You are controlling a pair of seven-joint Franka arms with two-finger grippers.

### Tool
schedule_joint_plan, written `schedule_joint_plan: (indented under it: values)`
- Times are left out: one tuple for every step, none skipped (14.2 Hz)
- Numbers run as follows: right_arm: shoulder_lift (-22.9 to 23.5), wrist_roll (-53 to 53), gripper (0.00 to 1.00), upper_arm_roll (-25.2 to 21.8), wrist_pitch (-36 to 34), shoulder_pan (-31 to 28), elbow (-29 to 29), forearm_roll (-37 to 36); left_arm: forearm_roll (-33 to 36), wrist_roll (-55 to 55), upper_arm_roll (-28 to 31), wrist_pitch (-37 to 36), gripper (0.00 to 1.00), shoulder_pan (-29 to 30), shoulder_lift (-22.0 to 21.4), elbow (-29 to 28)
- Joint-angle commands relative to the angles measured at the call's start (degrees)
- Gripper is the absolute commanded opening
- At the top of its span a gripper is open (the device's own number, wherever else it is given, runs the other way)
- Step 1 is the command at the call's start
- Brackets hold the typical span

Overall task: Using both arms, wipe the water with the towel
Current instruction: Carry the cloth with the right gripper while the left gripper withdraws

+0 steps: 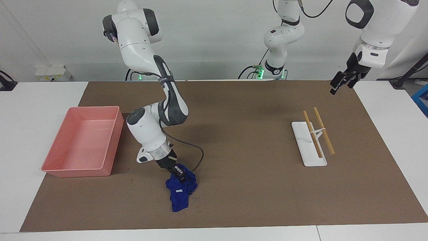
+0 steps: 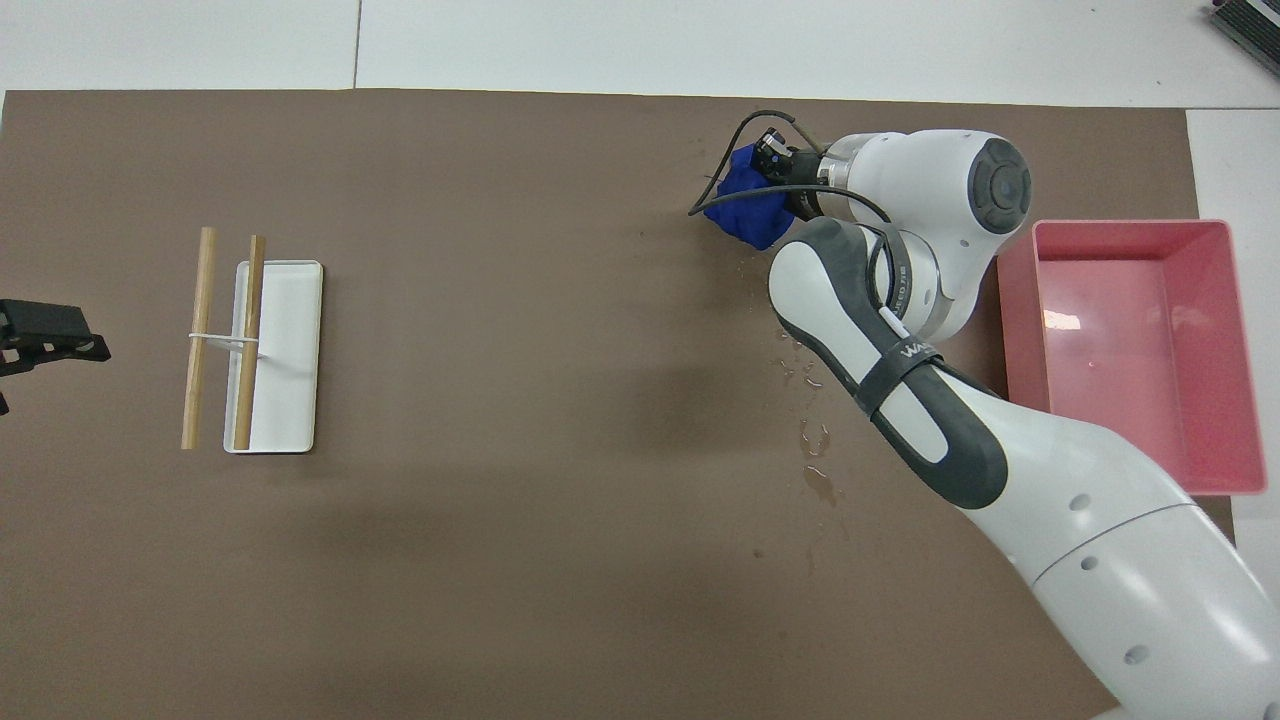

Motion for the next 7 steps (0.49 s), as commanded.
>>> schedule_joint_plan:
  values:
    - [-2.89, -0.74, 0.00, 0.59, 0.97, -0.60, -6.89, -1.24, 4.72, 1.43, -0.43, 3.00, 1.00, -0.46, 2.20, -0.78]
    - [-3.59, -0.57, 0.00, 0.59, 0.54, -0.77, -8.22, -1.24, 7.63, 2.65, -0.52, 3.09, 1.00, -0.73, 3.08, -0.78]
    - [-3.94, -0.30, 0.00, 0.59, 0.27, -0.86, -9.36, -1.24, 8.52, 5.36, -0.52, 3.27, 1.00, -1.60, 3.70, -0.87]
    - [-4.56, -0.04, 0.00, 0.59, -0.34, -0.86, -10.50, -1.24, 8.88, 7.65, -0.52, 3.36, 1.00, -1.78, 4.49, -0.87]
    - [-5.08, 0.14, 0.00, 0.59, -2.00, -0.86, -11.30, -1.24, 9.41, 8.11, -0.43, 3.79, 1.00, -1.87, 5.28, -0.87]
    - [-5.70, 0.31, 0.00, 0.50, -4.36, -0.86, -11.83, -1.24, 9.24, 8.12, -0.17, 4.76, 1.00, -1.96, 5.29, -1.74]
    - [-6.14, 0.49, 0.00, 0.50, -7.09, -1.12, -11.92, -1.24, 9.24, 7.94, 1.14, 5.81, 1.00, -2.48, 4.85, -3.40]
